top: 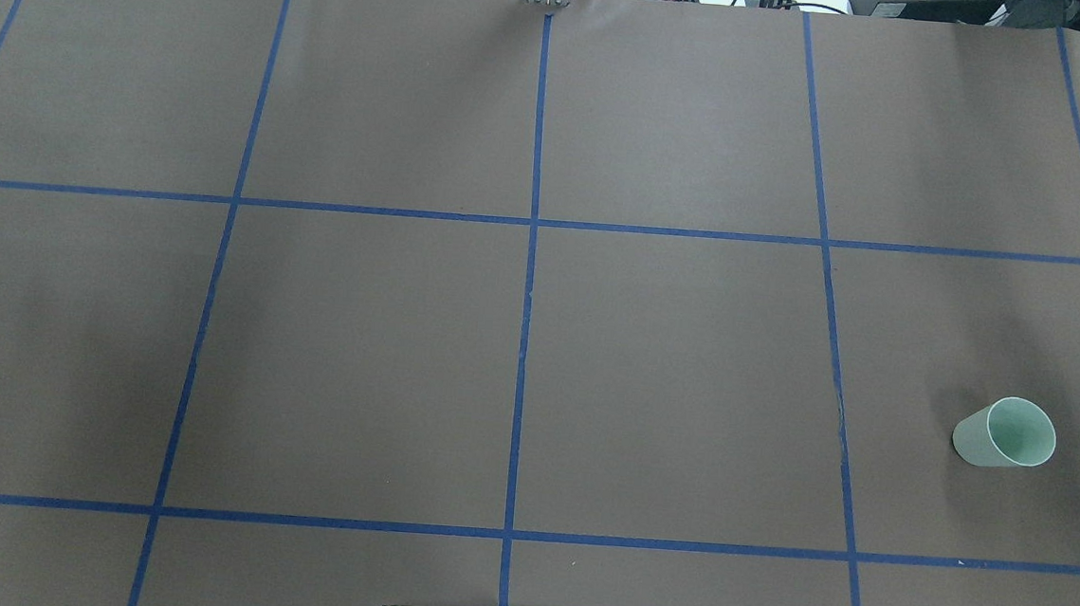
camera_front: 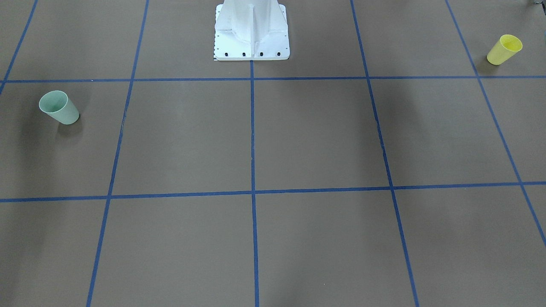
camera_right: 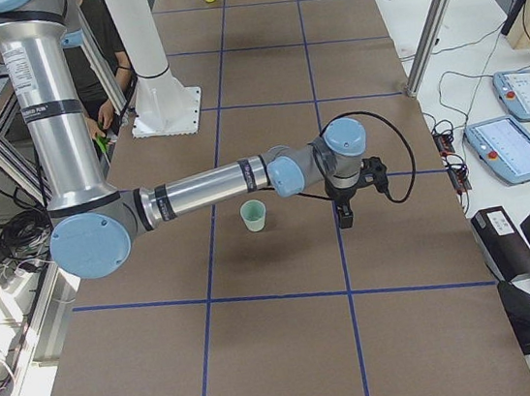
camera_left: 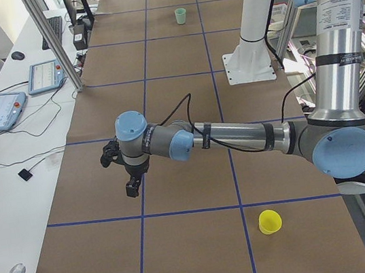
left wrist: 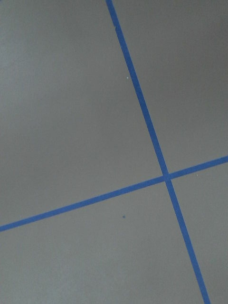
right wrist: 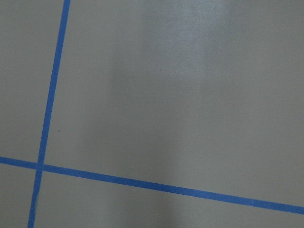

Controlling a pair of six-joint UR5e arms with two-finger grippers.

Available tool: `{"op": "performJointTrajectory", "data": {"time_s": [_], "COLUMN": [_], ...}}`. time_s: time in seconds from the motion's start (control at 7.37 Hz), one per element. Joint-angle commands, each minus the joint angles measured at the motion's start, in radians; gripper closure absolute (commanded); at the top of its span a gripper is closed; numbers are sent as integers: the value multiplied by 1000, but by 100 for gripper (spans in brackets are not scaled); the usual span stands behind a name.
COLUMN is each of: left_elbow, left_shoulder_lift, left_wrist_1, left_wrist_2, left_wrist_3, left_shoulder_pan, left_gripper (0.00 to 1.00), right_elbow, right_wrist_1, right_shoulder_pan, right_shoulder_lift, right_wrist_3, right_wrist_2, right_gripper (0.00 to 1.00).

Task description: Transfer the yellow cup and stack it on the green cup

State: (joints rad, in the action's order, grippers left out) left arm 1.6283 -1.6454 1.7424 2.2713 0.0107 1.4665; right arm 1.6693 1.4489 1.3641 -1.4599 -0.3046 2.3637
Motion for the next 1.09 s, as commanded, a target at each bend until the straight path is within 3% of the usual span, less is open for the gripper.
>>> {"op": "performJointTrajectory", "data": {"time_s": [0.0,0.95], "left_elbow": [-15,39], "left_shoulder_lift": [-13,70], "left_wrist_1": [-26,5], "left_wrist_2": [-7,11], "left_wrist_3": [0,12], "left_shoulder_pan": [0,0], "left_gripper": [0,0], "right_elbow": [52,73], "right_wrist_1": [1,1], "right_shoulder_pan": [3,10], "right_shoulder_lift": [-53,-94], "right_wrist_3": [-2,-4], "right_wrist_2": [-3,6], "right_gripper": [0,0]}}
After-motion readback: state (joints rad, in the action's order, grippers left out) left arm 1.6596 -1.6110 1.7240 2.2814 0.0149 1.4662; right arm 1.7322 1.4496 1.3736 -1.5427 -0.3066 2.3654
